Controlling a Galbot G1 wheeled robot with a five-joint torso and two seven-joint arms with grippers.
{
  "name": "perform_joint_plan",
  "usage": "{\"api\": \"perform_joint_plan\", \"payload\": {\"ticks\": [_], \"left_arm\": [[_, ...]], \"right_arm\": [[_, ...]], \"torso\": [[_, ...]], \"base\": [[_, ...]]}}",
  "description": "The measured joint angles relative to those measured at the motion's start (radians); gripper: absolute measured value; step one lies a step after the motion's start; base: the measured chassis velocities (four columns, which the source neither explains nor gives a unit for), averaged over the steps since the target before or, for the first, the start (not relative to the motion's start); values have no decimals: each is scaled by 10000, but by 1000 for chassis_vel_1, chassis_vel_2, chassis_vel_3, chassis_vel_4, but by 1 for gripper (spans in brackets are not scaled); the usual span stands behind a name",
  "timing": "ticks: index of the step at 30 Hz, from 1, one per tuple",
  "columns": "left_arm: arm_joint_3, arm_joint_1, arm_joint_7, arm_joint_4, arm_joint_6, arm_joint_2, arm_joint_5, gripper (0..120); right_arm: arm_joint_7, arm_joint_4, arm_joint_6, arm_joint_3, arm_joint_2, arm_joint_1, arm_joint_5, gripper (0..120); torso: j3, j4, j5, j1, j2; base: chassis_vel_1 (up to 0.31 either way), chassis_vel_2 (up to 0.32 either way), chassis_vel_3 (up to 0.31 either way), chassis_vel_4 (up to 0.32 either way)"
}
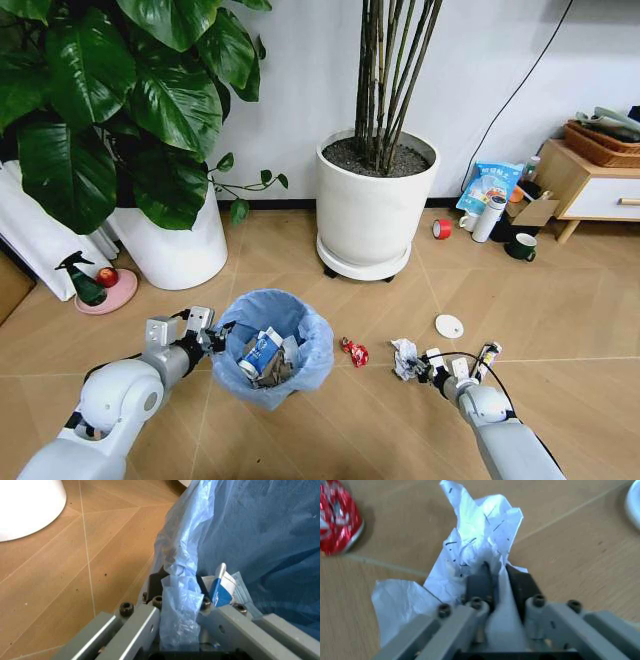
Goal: Pick up the trash bin and place the garbage on the floor into it.
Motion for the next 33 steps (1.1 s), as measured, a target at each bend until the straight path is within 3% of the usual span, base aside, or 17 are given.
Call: {"api": "perform_joint_plan", "payload": {"ticks": [3, 18, 28, 33], "left_arm": [[-4, -70, 8, 8, 0, 35, -52, 0], [139, -633, 110, 481, 0, 138, -101, 0], [325, -1151, 216, 966, 0, 395, -50, 0], [491, -1536, 282, 1249, 0, 435, -45, 0]], "right_arm": [[82, 354, 0, 198, 9, -90, 82, 0], [315, 3938, -157, 598, -904, -813, 1203, 0], [1225, 6877, -920, -859, -2247, -153, 3137, 0], [2100, 8121, -1440, -2416, -2983, 701, 4982, 0]], "torso": [[0, 0, 0, 0, 0], [0, -2, -1, 0, 0], [0, -1, -2, 0, 0], [0, -1, 0, 0, 0]], "base": [[0, 0, 0, 0], [0, 0, 0, 0], [0, 0, 0, 0], [0, 0, 0, 0]]}}
